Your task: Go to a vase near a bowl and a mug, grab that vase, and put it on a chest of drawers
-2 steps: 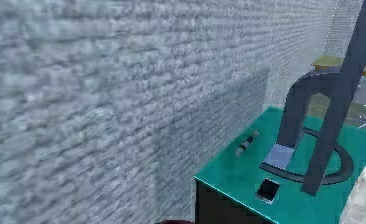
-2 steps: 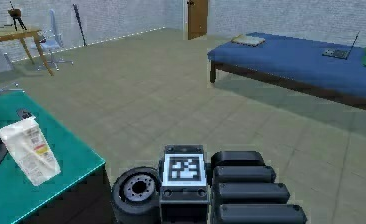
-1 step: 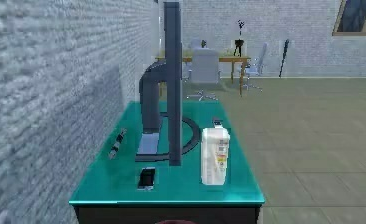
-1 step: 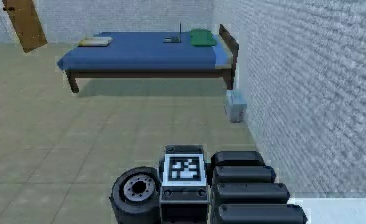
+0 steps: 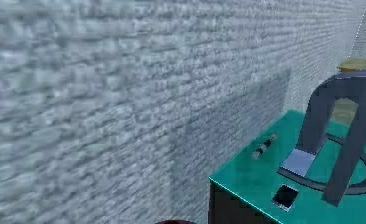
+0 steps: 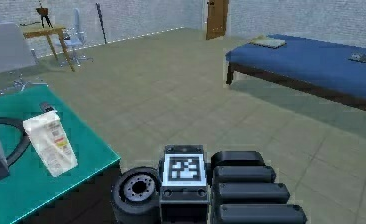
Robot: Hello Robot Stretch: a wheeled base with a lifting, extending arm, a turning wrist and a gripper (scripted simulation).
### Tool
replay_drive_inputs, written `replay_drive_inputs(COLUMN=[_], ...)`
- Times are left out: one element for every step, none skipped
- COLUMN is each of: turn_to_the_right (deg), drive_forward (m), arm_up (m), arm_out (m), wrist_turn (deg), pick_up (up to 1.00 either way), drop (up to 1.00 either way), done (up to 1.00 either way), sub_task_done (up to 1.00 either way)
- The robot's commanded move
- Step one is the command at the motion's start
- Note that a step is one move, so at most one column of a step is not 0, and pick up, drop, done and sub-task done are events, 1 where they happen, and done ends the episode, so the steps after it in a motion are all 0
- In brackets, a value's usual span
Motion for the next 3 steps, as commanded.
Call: replay_drive_inputs(turn_to_the_right=[-45.0, -15.0, 45.0], drive_forward=[0.0, 0.0, 0.0], arm_up=[0.0, 0.0, 0.0], arm_out=[0.0, 0.0, 0.0], wrist_turn=[0.0, 0.0, 0.0], pick_up=[0.0, 0.0, 0.0], drop=[0.0, 0.0, 0.0], done=[0.0, 0.0, 0.0], sub_task_done=[0.0, 0.0, 0.0])
